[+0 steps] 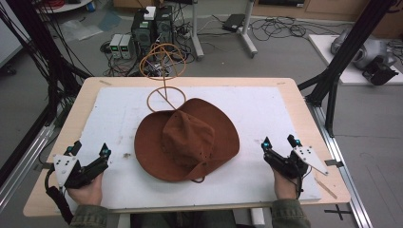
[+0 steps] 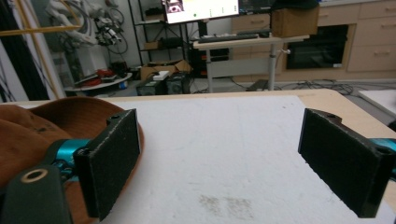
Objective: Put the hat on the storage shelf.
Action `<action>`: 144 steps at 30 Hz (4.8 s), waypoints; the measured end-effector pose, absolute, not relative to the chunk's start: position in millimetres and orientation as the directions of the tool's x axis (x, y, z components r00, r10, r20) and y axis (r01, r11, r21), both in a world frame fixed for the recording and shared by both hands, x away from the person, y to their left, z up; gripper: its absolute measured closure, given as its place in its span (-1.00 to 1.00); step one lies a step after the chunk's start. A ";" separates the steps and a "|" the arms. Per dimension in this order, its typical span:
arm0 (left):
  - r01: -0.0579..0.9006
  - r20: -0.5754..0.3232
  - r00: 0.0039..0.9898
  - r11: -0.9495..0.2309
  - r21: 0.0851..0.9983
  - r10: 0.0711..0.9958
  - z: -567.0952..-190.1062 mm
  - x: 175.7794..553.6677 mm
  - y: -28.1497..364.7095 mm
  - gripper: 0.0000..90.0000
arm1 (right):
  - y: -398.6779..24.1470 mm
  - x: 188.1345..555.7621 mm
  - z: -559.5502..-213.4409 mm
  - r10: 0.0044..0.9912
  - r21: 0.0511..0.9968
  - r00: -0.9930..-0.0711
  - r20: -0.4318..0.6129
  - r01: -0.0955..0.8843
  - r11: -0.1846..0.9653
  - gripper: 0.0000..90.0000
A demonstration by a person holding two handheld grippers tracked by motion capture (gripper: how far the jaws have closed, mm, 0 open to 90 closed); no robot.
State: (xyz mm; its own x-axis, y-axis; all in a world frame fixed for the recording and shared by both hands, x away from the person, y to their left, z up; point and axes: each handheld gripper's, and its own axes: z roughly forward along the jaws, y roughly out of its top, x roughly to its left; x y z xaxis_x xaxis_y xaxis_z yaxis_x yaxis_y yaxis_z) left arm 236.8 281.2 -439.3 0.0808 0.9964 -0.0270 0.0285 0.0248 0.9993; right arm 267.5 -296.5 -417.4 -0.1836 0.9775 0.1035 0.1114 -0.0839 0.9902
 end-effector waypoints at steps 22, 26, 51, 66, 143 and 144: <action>0.031 -0.038 0.098 0.035 0.999 0.994 -439.9 238.6 281.1 -0.69 | -243.3 275.3 -411.7 0.906 0.975 -0.421 0.053 0.217 0.044 -0.73; 0.030 -0.039 0.096 0.036 0.999 0.995 -440.1 238.7 281.6 -0.69 | -230.3 277.8 -413.9 0.887 0.966 -0.457 0.064 0.251 0.060 -0.73; 0.025 -0.054 0.083 0.052 0.998 0.995 -440.0 237.7 287.0 -0.69 | -175.1 277.4 -424.3 0.832 0.927 -0.550 0.069 0.343 0.150 -0.73; 0.026 -0.084 0.075 0.082 0.996 0.994 -440.8 237.2 291.2 -0.69 | -146.9 278.3 -433.4 0.822 0.914 -0.564 0.082 0.371 0.163 -0.73; 0.035 -0.123 0.086 0.121 0.992 0.989 -443.2 241.1 293.2 -0.68 | -106.1 260.0 -428.6 0.844 0.956 -0.534 -0.040 0.225 0.188 0.96; 0.037 -0.120 0.088 0.117 0.992 0.989 -443.2 241.1 293.0 -0.68 | -107.8 259.4 -427.4 0.844 0.959 -0.535 -0.031 0.221 0.176 0.96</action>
